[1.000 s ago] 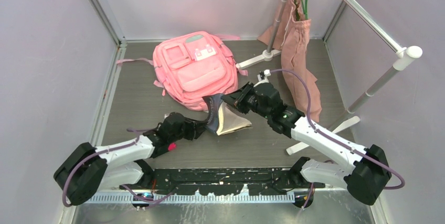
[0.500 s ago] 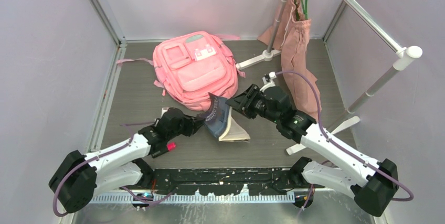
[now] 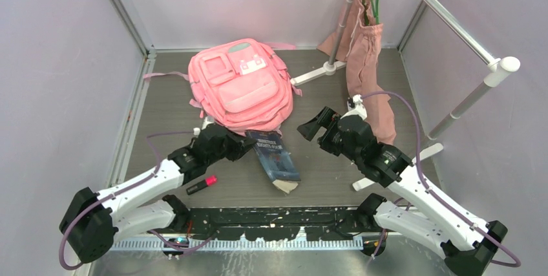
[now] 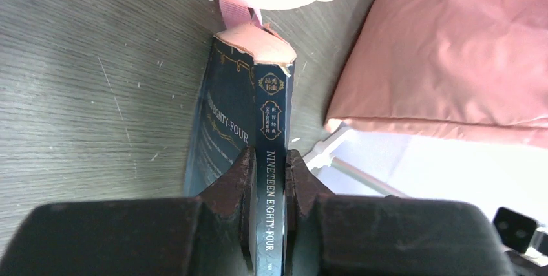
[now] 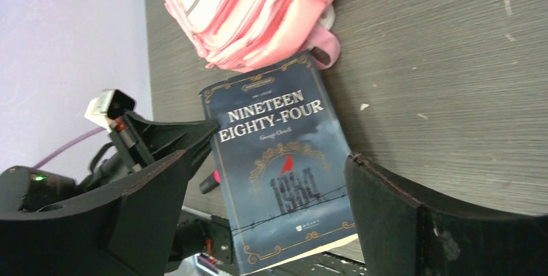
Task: Pack the student bag
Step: Pick up the book from the center of the board.
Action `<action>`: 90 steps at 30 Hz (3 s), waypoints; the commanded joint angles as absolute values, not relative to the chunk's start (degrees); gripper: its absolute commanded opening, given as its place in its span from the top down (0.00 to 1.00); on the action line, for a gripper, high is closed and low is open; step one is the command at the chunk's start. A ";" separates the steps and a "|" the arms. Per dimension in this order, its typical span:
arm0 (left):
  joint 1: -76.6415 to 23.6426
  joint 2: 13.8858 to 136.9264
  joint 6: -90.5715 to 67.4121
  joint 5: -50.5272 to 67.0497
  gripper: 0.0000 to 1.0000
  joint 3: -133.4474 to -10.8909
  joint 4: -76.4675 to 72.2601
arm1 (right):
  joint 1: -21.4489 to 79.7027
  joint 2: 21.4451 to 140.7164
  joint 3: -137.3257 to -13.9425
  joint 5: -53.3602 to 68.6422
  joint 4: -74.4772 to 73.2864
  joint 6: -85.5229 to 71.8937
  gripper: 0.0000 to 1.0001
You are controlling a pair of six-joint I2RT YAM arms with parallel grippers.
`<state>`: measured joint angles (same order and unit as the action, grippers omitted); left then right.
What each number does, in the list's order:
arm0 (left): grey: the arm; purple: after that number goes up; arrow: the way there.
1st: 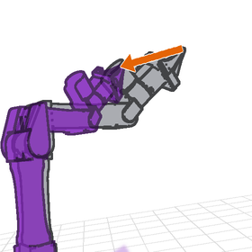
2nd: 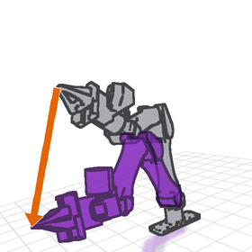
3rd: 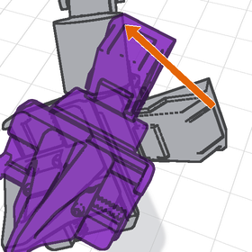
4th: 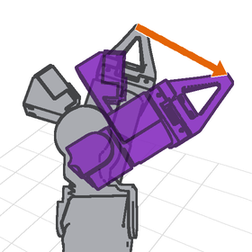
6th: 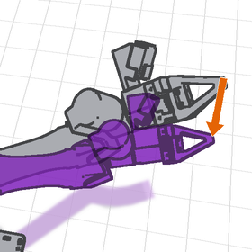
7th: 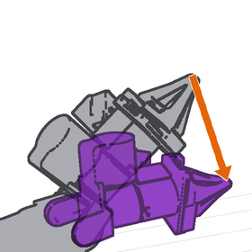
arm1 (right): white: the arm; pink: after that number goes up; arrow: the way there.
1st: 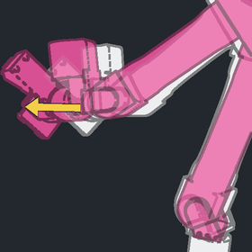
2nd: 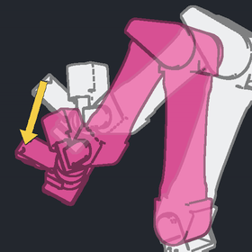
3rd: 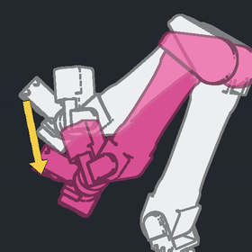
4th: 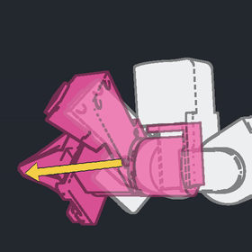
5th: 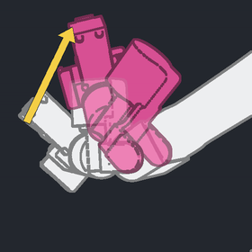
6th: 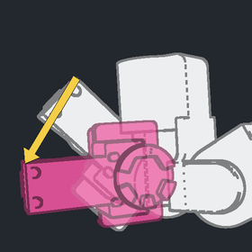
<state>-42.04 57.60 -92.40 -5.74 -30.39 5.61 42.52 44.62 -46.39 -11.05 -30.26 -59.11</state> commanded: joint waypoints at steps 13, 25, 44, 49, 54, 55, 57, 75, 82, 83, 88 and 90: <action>-42.23 63.81 -70.98 5.96 1.00 -51.60 11.15 | 43.72 53.92 -53.31 8.70 -28.27 -36.17 0.01; -37.24 66.66 -55.43 23.16 1.00 -63.40 17.84 | 33.27 49.51 -46.66 19.90 -19.32 -42.36 0.00; -20.17 64.56 -67.80 56.22 1.00 -66.38 1.59 | 23.73 76.94 -26.80 46.63 75.40 -84.53 0.00; -20.13 65.20 -73.06 57.27 1.00 -68.07 -4.91 | 26.58 86.65 -29.63 45.47 82.35 -85.99 0.00; -19.89 65.11 -74.58 57.30 1.00 -69.90 -5.89 | 29.55 89.66 -32.74 44.10 82.27 -85.01 0.00; -19.87 65.00 -74.78 57.30 1.00 -70.21 -5.86 | 29.60 89.75 -32.66 43.83 82.27 -84.85 0.00; -19.78 64.88 -75.01 57.17 1.00 -70.86 -5.97 | 29.65 89.78 -32.40 43.39 82.27 -84.43 0.00; -19.78 66.12 -81.12 56.77 1.00 -71.66 -13.97 | 36.68 85.45 -42.56 42.10 82.27 -82.44 0.00; -18.72 65.75 -80.85 56.34 1.00 -70.76 -13.25 | 37.68 80.75 -44.52 42.21 82.27 -82.53 0.00; -18.46 65.74 -80.86 56.41 1.00 -70.70 -13.19 | 37.70 80.09 -44.21 41.97 82.27 -82.53 0.00; -16.55 66.17 -80.60 56.51 1.00 -70.67 -13.08 | 37.67 78.91 -42.25 41.52 82.18 -82.96 0.04; -15.96 66.31 -80.68 56.44 1.00 -70.75 -13.23 | 37.65 79.58 -41.55 41.33 82.18 -83.24 0.11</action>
<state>-17.04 66.52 -79.15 56.31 -68.51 -9.65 37.01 81.01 -41.69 42.02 78.85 -83.50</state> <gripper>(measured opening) 0.131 0.951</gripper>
